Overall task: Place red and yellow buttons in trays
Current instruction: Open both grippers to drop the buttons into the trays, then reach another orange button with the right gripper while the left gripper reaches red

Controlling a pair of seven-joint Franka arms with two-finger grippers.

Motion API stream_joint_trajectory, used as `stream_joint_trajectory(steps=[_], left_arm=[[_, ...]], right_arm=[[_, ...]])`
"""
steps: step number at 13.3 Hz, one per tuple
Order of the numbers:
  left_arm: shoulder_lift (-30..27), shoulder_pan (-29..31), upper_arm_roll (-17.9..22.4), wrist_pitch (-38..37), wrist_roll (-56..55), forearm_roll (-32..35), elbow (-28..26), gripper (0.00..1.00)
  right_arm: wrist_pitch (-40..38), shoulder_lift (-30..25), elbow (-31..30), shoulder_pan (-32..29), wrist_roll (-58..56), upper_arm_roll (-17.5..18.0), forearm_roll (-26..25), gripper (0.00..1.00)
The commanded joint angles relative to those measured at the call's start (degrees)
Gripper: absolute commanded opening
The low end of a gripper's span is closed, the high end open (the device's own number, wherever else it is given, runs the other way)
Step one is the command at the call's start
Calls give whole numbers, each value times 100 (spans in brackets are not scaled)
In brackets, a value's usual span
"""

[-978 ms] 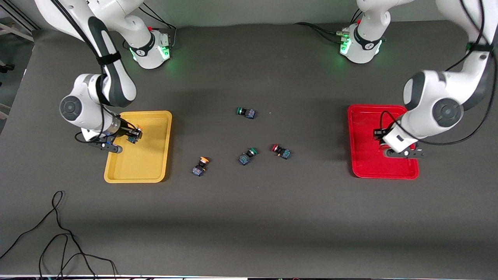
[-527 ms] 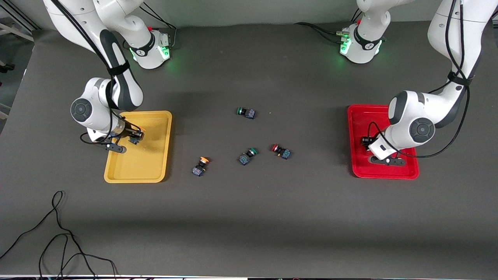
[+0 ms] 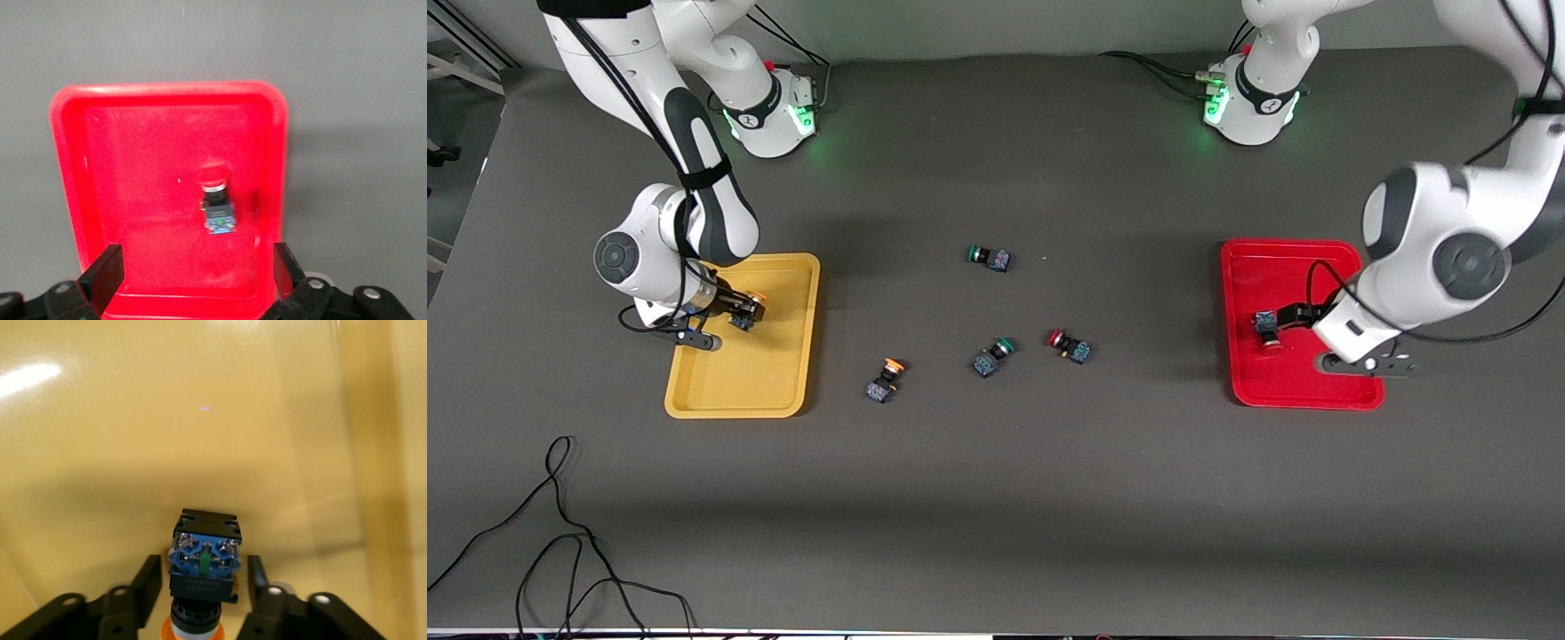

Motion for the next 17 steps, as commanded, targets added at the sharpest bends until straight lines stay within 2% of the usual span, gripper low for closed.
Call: stream_joint_trajectory(steps=[1,5,9,10,12,14,17], left_arm=[[-286,-379,-226,-44,-1060,-129,41,99],[170,-1801,-271,457,-3090,-85,296,99],[1653,-2699,-254,519,-5039,212,1577,99],[2057,-2788,-245,537,-5672,397,1885,99],[2682,-2920,-245,633,-6458,635,2186,99],[2982,-2990,-184,1062,-7064,671,2169,99],[3264,-3052,-43,1397,-7768,829,2160,100]], right_arm=[[16,-7,33,71,-205,-36,208,100],[-158,-357,111,98,-118,-62,199,100],[-1159,-420,717,106,-117,-176,120,100],[-1457,-446,944,107,-117,-220,94,100],[-2142,-438,1602,107,118,-256,-370,100],[-3012,-394,2454,107,802,-221,-888,100],[-4041,-201,3667,89,1332,-98,-1066,100]])
